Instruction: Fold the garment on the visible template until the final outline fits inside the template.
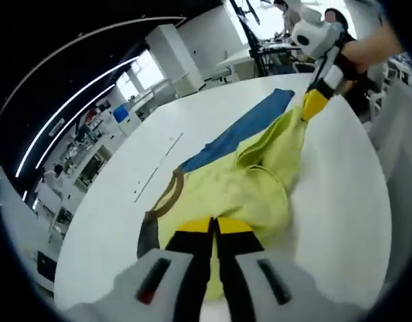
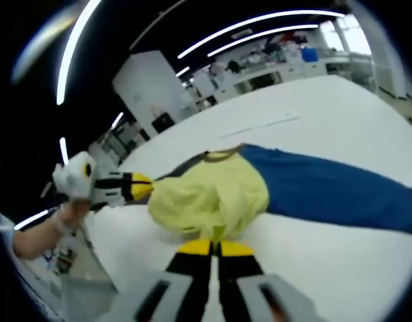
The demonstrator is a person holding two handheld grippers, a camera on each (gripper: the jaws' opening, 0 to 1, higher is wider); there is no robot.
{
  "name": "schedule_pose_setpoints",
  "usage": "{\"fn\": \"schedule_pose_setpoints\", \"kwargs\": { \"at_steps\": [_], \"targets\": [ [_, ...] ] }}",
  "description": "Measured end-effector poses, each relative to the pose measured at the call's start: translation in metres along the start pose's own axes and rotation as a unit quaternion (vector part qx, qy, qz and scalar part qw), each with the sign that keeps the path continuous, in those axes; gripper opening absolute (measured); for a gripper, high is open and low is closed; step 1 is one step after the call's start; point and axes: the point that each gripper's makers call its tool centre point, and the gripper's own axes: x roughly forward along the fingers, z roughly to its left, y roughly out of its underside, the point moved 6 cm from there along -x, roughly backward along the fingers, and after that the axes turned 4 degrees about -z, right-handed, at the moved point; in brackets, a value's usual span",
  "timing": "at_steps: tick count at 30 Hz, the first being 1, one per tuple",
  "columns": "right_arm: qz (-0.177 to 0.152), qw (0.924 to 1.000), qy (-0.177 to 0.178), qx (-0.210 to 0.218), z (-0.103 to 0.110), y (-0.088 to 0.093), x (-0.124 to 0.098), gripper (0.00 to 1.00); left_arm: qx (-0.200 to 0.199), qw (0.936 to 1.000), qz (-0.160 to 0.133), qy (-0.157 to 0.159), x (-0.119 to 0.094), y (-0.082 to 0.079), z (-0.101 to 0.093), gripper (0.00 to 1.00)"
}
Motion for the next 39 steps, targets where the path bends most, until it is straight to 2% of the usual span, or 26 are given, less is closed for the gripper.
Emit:
{"fn": "schedule_pose_setpoints", "kwargs": {
  "at_steps": [5,9,13,19,32,36,39],
  "targets": [
    [-0.002,1.0,0.004,0.002,0.0,0.0,-0.003,0.0,-0.008,0.9999,0.009,0.008,0.017,0.001,0.007,0.0],
    [-0.003,0.9999,0.009,0.004,-0.004,0.0,-0.005,0.0,-0.023,0.999,0.023,0.031,0.035,0.011,0.008,0.0],
    [-0.002,0.9999,0.015,0.005,-0.009,0.0,-0.008,0.0,-0.038,0.9968,0.039,0.059,0.054,0.028,0.013,0.0],
    [0.001,0.9997,0.019,0.012,-0.014,0.002,-0.009,0.0,-0.076,0.9915,0.054,0.091,0.069,0.043,0.017,0.0],
    [0.002,0.9995,0.025,0.018,-0.017,0.003,-0.007,0.0,-0.09,0.9869,0.073,0.112,0.076,0.053,0.015,0.0],
    [0.002,0.9995,0.025,0.02,-0.016,0.004,-0.008,0.0,-0.107,0.9868,0.059,0.106,0.073,0.047,0.017,0.0],
    [0.002,0.9995,0.025,0.02,-0.016,0.004,-0.007,0.0,-0.111,0.9887,0.036,0.094,0.067,0.04,0.025,0.03]
  ]
}}
